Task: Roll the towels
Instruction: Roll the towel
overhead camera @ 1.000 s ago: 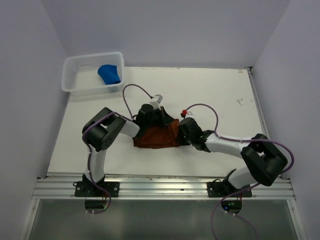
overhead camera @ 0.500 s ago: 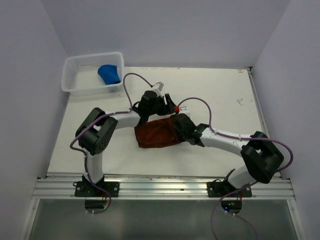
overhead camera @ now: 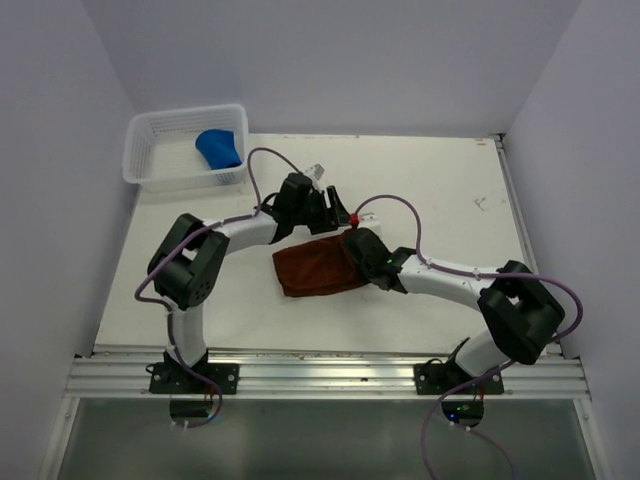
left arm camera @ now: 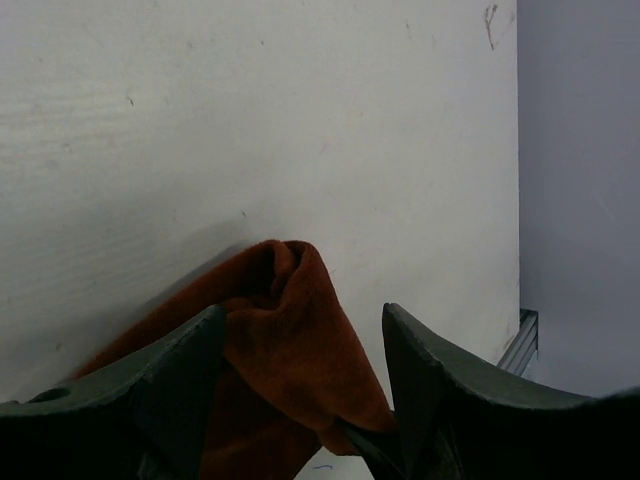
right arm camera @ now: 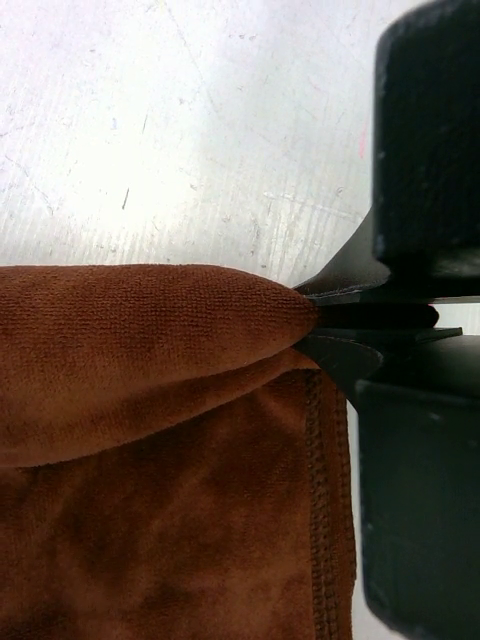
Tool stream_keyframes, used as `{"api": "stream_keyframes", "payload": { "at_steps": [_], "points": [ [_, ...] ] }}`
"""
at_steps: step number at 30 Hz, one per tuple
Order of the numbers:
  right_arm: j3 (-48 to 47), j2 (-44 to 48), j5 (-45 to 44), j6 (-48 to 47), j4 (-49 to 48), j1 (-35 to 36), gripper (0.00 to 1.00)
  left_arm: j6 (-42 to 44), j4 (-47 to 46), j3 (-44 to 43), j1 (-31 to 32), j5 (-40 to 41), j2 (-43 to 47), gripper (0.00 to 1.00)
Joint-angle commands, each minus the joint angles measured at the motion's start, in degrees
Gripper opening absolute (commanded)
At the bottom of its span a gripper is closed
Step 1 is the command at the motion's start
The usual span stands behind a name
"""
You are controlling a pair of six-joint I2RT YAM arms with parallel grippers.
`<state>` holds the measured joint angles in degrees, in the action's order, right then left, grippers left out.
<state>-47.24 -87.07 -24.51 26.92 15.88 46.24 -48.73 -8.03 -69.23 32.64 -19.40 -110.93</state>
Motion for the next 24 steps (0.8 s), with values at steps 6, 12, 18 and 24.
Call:
{"api": "stream_keyframes", "payload": {
  "at_steps": [6,12,18,24],
  "points": [
    [-0.92,-1.35,-1.85,-0.11,-1.02,0.34,0.00,-4.10,-1.14,1.57,5.41,-2.58,0.11,0.68],
    [0.04,-0.12,-1.68,0.07,-1.64,0.61,0.00,-3.39,-1.63,1.38,5.85,1.55,-1.83,0.68],
    [2.15,1.02,-2.99,-0.55,-2.61,1.05,0.00,1.35,4.84,-3.44,5.77,5.86,-3.93,0.52],
    [4.35,3.57,-4.22,-0.90,-4.98,2.10,0.00,3.03,5.92,-6.09,5.07,7.53,-7.10,0.44]
  ]
}}
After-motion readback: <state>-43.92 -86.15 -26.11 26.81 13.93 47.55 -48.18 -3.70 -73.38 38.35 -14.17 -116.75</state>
